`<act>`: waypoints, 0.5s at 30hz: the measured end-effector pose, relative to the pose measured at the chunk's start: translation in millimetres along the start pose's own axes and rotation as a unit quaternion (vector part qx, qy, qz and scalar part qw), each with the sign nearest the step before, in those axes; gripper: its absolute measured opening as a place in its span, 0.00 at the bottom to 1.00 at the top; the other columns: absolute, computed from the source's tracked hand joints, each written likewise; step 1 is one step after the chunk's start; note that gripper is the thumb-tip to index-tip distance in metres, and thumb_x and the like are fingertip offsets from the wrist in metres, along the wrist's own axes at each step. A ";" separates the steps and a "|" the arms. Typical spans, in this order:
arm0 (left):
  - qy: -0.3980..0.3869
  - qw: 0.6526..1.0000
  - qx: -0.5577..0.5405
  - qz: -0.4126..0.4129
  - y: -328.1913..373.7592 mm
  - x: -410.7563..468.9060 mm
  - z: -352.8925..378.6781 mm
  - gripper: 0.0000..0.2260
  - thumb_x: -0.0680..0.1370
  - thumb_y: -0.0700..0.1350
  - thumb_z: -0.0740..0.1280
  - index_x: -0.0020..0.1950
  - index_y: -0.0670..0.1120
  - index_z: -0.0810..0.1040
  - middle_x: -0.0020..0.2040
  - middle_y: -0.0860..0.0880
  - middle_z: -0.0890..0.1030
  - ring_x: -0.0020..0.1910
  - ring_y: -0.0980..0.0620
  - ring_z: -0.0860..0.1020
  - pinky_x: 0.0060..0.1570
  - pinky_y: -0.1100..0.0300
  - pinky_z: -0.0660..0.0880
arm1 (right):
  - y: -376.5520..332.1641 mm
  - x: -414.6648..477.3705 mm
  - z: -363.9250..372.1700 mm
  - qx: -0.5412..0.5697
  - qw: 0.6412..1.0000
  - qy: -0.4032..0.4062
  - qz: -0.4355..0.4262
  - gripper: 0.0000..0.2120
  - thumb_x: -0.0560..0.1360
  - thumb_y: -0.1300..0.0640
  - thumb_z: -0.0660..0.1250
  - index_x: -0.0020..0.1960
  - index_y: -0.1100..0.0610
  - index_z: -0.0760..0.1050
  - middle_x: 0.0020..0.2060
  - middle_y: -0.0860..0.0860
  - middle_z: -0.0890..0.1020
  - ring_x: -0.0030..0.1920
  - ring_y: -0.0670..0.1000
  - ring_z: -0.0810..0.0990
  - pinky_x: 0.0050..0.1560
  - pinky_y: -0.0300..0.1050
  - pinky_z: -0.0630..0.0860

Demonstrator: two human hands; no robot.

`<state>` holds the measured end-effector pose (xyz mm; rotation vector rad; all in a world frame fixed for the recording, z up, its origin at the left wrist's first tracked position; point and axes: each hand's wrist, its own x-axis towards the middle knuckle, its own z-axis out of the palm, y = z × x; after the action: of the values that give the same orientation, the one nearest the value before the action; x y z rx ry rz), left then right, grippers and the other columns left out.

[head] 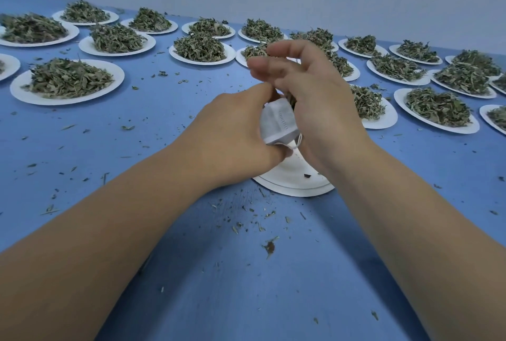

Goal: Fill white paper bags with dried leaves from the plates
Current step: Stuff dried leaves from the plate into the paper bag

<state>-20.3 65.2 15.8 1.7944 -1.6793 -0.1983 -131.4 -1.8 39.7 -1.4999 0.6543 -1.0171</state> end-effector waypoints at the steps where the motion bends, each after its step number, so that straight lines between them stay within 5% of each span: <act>1: 0.009 1.000 -0.013 -0.002 0.0 0.6 -0.4 0.20 0.68 0.59 0.74 0.55 0.61 0.72 0.43 0.60 0.78 0.43 0.63 0.76 0.36 0.65 0.71 | 0.8 -0.6 0.2 0.010 1.000 0.000 -0.006 0.21 0.75 0.72 0.52 0.55 0.53 0.75 0.51 0.48 0.87 0.57 0.44 0.84 0.61 0.51 0.79; 6: 0.046 0.994 -0.095 -0.019 0.4 2.5 -1.0 0.14 0.68 0.53 0.75 0.48 0.57 0.74 0.40 0.59 0.79 0.39 0.64 0.75 0.33 0.72 0.69 | 2.6 0.9 0.0 0.012 1.000 0.009 -0.008 0.24 0.71 0.75 0.51 0.54 0.50 0.73 0.51 0.48 0.87 0.60 0.46 0.82 0.59 0.52 0.80; 10: 0.074 0.990 -0.121 -0.004 2.8 2.5 -2.0 0.13 0.69 0.51 0.76 0.43 0.61 0.72 0.40 0.65 0.78 0.36 0.67 0.75 0.31 0.76 0.67 | 1.3 -0.8 -1.2 0.042 0.999 0.008 0.013 0.17 0.76 0.72 0.59 0.54 0.52 0.75 0.54 0.49 0.86 0.60 0.53 0.82 0.58 0.53 0.80; 13: 0.063 0.995 -0.080 0.004 4.1 2.2 -2.0 0.15 0.69 0.54 0.75 0.45 0.66 0.70 0.43 0.67 0.79 0.41 0.68 0.77 0.34 0.74 0.70 | 0.2 -1.4 1.3 -0.009 1.000 0.011 0.025 0.05 0.80 0.55 0.64 0.53 0.48 0.77 0.54 0.46 0.85 0.57 0.48 0.83 0.55 0.51 0.80; 15: 0.039 0.999 -0.004 0.031 4.3 1.5 1.4 0.14 0.69 0.53 0.70 0.47 0.65 0.67 0.40 0.59 0.79 0.41 0.60 0.78 0.36 0.64 0.75 | 0.0 -1.8 2.7 -0.099 0.995 0.003 0.028 0.12 0.78 0.41 0.60 0.53 0.44 0.77 0.52 0.45 0.84 0.51 0.39 0.82 0.55 0.48 0.78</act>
<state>-24.4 63.4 17.6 1.7187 -1.6744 -0.1057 -129.9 1.1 39.3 -1.6416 0.8168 -0.9355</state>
